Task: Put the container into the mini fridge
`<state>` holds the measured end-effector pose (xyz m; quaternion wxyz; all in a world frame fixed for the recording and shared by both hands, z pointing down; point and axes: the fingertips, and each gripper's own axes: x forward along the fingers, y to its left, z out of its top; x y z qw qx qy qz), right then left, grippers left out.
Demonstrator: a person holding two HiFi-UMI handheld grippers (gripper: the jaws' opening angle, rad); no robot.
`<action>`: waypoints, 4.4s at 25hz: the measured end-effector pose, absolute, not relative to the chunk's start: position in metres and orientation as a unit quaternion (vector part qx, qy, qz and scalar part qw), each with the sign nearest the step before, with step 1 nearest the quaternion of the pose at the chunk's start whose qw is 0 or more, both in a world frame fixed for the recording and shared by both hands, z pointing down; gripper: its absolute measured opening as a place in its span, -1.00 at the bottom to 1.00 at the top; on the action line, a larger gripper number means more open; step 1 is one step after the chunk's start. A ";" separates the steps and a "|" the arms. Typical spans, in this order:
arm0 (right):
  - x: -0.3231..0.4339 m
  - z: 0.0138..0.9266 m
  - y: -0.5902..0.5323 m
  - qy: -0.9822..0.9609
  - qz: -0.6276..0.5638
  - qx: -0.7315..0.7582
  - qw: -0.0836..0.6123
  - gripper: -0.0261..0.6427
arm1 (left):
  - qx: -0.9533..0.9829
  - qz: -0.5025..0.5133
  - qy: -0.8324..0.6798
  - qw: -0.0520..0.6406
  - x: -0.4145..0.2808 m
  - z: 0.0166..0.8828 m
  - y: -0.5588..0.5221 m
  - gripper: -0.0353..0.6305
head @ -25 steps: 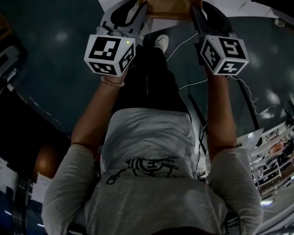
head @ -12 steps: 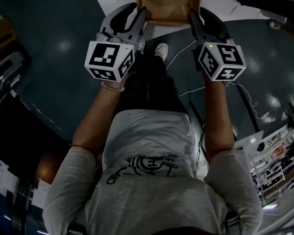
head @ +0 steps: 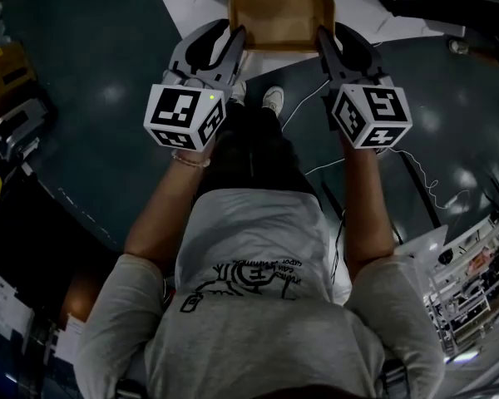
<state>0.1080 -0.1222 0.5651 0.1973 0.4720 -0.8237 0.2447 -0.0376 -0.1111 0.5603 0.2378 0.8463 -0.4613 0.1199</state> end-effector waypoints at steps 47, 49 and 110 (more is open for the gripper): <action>0.133 0.429 -0.171 -0.820 0.192 0.509 0.180 -0.61 | 0.856 0.062 -0.462 0.222 -0.011 0.427 -0.158 -0.56; 0.135 0.428 -0.177 -0.820 0.189 0.510 0.181 -0.61 | 0.856 0.061 -0.464 0.221 -0.008 0.427 -0.163 -0.56; 0.163 0.411 -0.286 -0.819 0.161 0.523 0.173 -0.61 | 0.841 0.046 -0.498 0.207 0.023 0.409 -0.271 -0.55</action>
